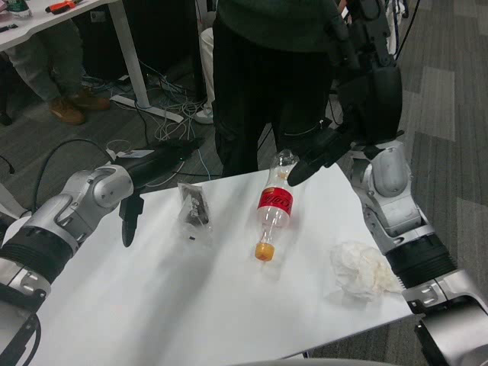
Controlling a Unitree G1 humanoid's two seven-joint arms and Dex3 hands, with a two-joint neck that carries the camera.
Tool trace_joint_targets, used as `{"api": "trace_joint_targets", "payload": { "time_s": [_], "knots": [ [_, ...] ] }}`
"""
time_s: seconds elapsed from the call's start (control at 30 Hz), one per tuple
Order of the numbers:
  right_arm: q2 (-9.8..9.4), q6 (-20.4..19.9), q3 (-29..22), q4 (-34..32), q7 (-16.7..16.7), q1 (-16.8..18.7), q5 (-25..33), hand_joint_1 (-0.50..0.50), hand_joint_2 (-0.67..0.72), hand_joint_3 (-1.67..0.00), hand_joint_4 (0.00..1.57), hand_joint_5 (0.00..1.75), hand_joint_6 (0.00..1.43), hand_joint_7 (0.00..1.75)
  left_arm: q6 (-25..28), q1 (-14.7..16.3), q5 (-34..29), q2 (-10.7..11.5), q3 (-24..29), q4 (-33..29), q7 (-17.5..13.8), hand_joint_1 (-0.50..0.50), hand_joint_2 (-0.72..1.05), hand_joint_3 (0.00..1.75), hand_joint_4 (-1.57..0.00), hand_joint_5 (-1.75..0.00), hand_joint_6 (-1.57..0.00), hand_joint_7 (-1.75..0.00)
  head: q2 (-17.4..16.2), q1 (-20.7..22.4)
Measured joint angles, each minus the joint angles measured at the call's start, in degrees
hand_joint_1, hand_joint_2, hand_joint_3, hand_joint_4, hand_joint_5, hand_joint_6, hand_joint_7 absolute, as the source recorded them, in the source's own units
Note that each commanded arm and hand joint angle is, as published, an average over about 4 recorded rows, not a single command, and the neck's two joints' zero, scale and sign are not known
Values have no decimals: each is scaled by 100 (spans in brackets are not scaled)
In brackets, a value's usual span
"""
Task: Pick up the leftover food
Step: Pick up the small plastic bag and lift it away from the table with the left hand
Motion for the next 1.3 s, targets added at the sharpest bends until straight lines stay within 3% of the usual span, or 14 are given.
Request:
{"api": "trace_joint_targets", "payload": {
  "time_s": [0.37,0.7,0.9,1.07,1.3],
  "knots": [
    [90,31,44,104,0,22,88,-25,41,0,0,0,0,0,318,-169,264,-196,-1176,951,166,-50,-55,0,0,0,0,0,-15,-23],
    [176,47,28,122,1,105,152,-25,41,0,0,0,0,0,468,-300,676,-414,-1425,1699,724,-50,-44,0,0,0,0,0,10,51],
    [191,48,18,140,0,112,208,-25,41,0,0,0,0,0,496,-308,750,-535,-1485,1716,897,-50,-28,0,0,0,0,0,10,131],
    [194,49,15,165,0,162,216,-25,41,0,0,0,0,0,516,-285,754,-551,-1468,1626,915,-50,-28,0,0,0,0,0,-2,110],
    [208,52,4,176,0,237,217,-25,41,0,0,0,0,0,777,-38,878,-492,-1326,941,905,-50,-6,0,0,0,0,0,0,130]
  ]
}}
